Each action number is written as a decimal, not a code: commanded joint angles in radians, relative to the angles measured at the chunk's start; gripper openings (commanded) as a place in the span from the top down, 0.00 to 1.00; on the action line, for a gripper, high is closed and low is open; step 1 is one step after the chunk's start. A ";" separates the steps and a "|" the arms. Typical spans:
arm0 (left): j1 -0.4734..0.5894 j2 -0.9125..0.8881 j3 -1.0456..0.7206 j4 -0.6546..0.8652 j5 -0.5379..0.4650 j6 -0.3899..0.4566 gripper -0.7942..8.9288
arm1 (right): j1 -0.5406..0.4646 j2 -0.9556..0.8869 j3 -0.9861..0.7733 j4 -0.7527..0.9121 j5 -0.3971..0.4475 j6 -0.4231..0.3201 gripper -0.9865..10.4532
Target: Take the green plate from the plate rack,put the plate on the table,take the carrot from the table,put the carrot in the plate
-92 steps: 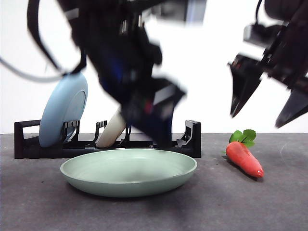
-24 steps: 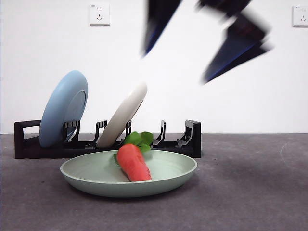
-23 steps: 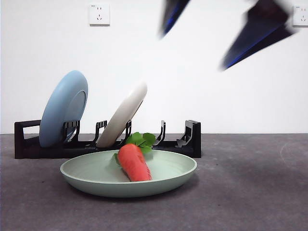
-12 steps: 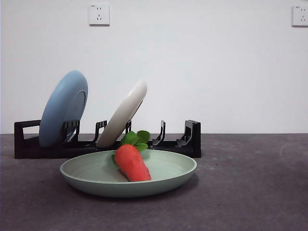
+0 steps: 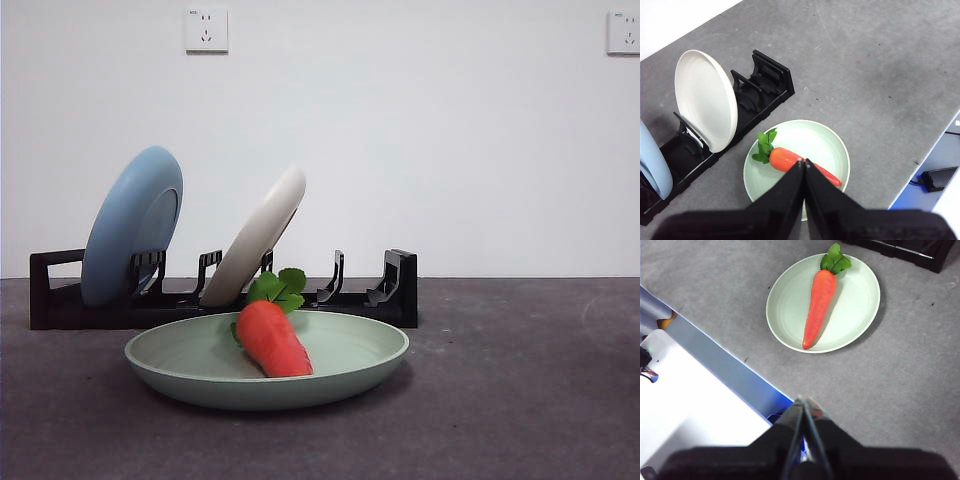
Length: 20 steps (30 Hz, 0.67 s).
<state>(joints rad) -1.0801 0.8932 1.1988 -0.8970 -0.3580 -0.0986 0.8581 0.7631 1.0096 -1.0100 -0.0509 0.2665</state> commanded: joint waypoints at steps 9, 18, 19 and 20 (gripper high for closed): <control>0.000 -0.002 0.000 0.005 -0.006 -0.007 0.92 | 0.003 -0.005 -0.004 0.006 0.002 -0.003 0.91; 0.078 -0.020 0.000 0.052 -0.206 0.023 0.92 | 0.003 -0.005 -0.004 0.006 0.002 -0.003 0.91; 0.109 -0.020 -0.001 0.072 -0.224 0.029 0.92 | 0.003 -0.005 -0.004 0.006 0.002 -0.003 0.91; 0.154 -0.025 -0.002 0.097 -0.223 0.034 0.92 | 0.003 -0.005 -0.004 0.006 0.002 -0.003 0.91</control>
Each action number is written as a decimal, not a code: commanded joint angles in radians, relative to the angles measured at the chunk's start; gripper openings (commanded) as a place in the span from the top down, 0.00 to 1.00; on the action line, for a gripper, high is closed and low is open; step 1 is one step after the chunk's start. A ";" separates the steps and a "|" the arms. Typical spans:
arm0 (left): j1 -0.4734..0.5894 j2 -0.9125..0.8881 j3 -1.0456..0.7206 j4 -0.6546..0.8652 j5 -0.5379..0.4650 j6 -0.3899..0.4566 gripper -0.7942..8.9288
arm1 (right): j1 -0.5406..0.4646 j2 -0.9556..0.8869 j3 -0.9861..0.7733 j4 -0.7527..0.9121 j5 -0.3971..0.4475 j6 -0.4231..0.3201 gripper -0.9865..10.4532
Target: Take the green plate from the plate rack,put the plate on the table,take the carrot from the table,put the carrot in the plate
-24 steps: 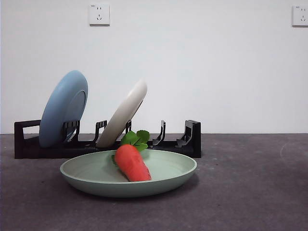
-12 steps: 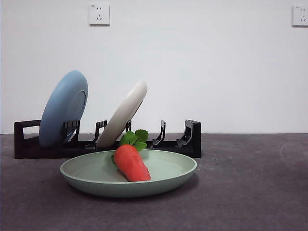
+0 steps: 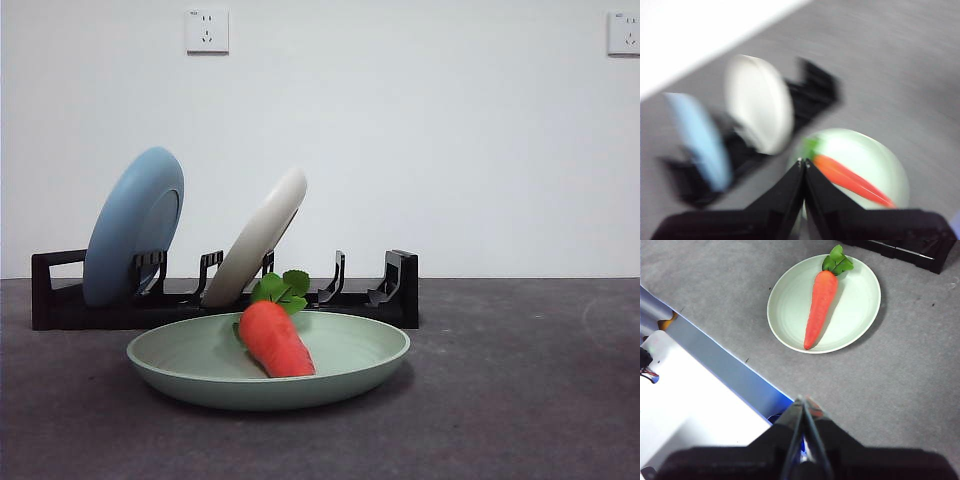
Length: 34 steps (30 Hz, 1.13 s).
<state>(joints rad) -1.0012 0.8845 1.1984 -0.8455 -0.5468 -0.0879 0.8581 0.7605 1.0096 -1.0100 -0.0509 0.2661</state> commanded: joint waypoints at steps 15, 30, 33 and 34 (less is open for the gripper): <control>0.749 -0.437 -0.574 0.880 0.342 0.168 0.92 | 0.003 -0.004 -0.004 0.006 0.002 -0.002 0.91; 0.998 -0.714 -1.054 0.889 0.425 0.137 0.92 | 0.003 -0.004 -0.004 0.006 0.002 -0.002 0.91; 1.008 -0.747 -1.114 0.889 0.425 0.136 0.92 | 0.003 -0.004 -0.004 0.006 0.002 -0.002 0.91; 1.009 -0.759 -1.129 0.888 0.425 0.136 0.92 | 0.003 -0.004 -0.004 0.006 0.002 -0.002 0.91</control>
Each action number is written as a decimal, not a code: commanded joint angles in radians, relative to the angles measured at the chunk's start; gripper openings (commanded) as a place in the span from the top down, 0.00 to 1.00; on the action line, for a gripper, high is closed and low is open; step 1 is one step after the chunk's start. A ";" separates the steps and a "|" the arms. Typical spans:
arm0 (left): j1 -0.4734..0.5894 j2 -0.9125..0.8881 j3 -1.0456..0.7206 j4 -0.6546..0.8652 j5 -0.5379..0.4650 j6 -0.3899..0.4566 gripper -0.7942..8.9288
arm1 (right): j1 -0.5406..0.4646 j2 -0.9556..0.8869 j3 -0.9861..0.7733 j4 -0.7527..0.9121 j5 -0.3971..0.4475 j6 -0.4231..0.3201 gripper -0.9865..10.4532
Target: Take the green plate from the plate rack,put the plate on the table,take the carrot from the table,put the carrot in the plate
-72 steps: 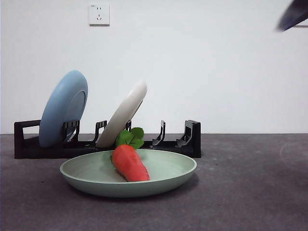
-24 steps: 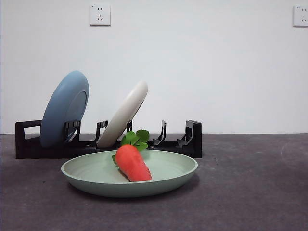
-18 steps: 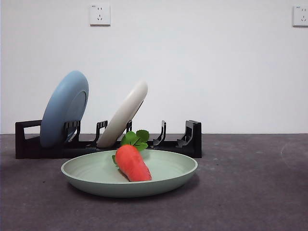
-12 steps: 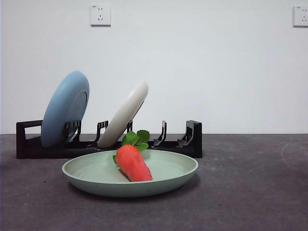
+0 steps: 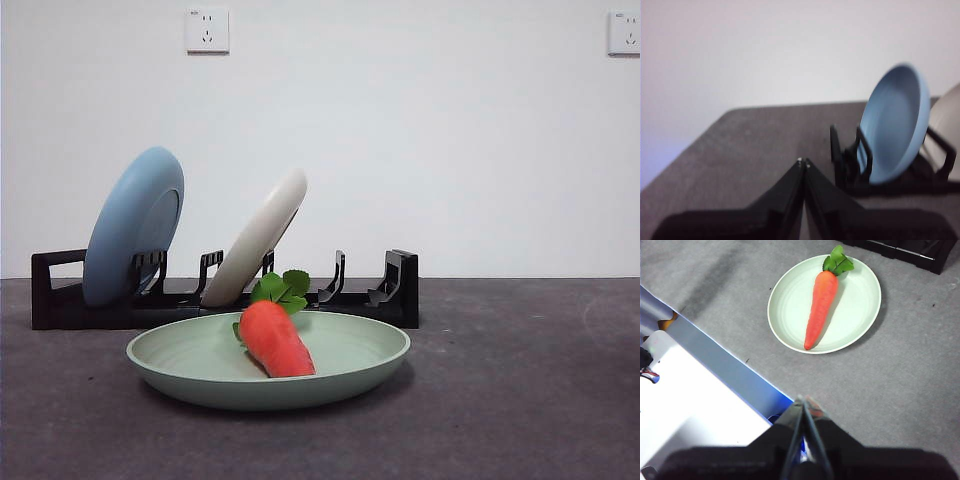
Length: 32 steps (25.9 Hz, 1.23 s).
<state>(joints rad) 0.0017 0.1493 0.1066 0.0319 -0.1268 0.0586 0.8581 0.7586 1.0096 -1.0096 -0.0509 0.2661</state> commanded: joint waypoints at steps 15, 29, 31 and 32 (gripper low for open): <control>0.006 -0.148 -0.103 -0.216 0.032 -0.040 0.92 | 0.003 -0.002 -0.004 0.005 0.002 -0.002 0.91; 0.006 -0.148 -0.103 -0.215 0.105 -0.047 0.92 | 0.003 -0.002 -0.004 0.005 0.002 -0.002 0.91; 0.006 -0.148 -0.103 -0.215 0.105 -0.047 0.92 | 0.003 -0.002 -0.004 0.005 0.002 -0.002 0.91; 0.006 -0.148 -0.103 -0.215 0.105 -0.047 0.92 | 0.003 -0.002 -0.004 0.005 0.002 -0.002 0.91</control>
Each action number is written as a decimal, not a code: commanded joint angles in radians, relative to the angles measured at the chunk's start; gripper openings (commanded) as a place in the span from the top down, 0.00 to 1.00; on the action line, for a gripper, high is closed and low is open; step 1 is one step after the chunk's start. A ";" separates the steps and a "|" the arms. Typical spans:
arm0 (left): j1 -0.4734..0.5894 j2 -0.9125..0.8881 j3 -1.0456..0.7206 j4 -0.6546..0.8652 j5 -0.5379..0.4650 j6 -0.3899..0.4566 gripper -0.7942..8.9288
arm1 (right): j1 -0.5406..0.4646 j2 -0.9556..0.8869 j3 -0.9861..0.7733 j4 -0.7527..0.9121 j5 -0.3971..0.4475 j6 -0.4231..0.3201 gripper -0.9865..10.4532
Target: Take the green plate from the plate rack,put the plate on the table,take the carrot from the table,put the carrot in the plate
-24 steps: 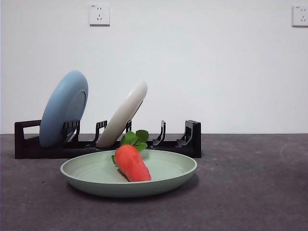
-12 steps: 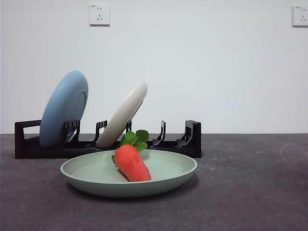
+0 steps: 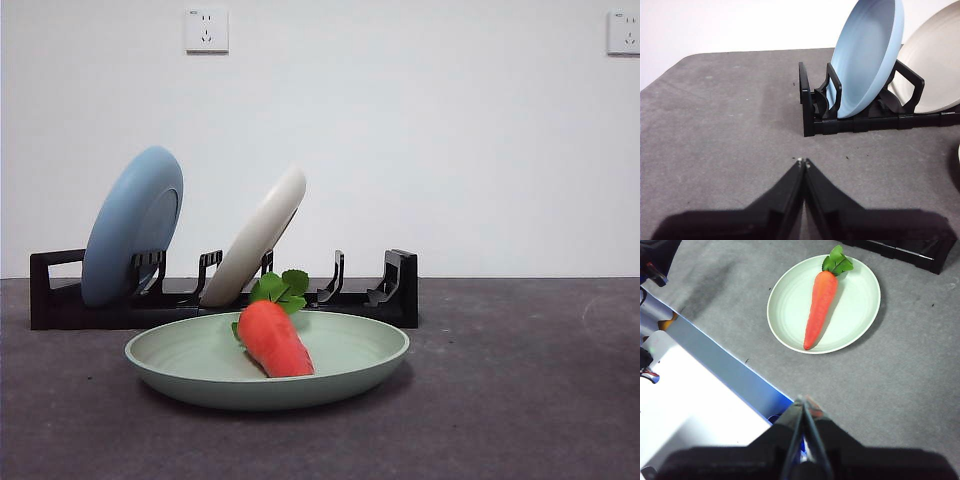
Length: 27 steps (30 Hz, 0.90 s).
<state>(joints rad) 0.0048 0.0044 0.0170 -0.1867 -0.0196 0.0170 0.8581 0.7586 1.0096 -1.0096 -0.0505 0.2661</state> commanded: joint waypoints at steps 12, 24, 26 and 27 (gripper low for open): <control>0.003 -0.003 -0.013 0.003 -0.002 -0.006 0.92 | -0.001 -0.003 -0.004 0.007 0.014 -0.006 0.91; 0.003 -0.003 -0.013 0.003 -0.002 -0.006 0.92 | -0.528 -0.125 -0.140 0.396 0.099 -0.166 0.91; 0.003 -0.003 -0.013 0.003 -0.002 -0.006 0.92 | -0.676 -0.180 -0.227 0.528 0.078 -0.151 0.91; 0.003 -0.003 -0.013 0.003 -0.002 -0.006 0.92 | -0.754 -0.217 -0.280 0.580 0.050 -0.152 0.91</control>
<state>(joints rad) 0.0048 0.0048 0.0174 -0.1867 -0.0196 0.0151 0.1226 0.5449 0.7460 -0.4377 0.0055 0.1120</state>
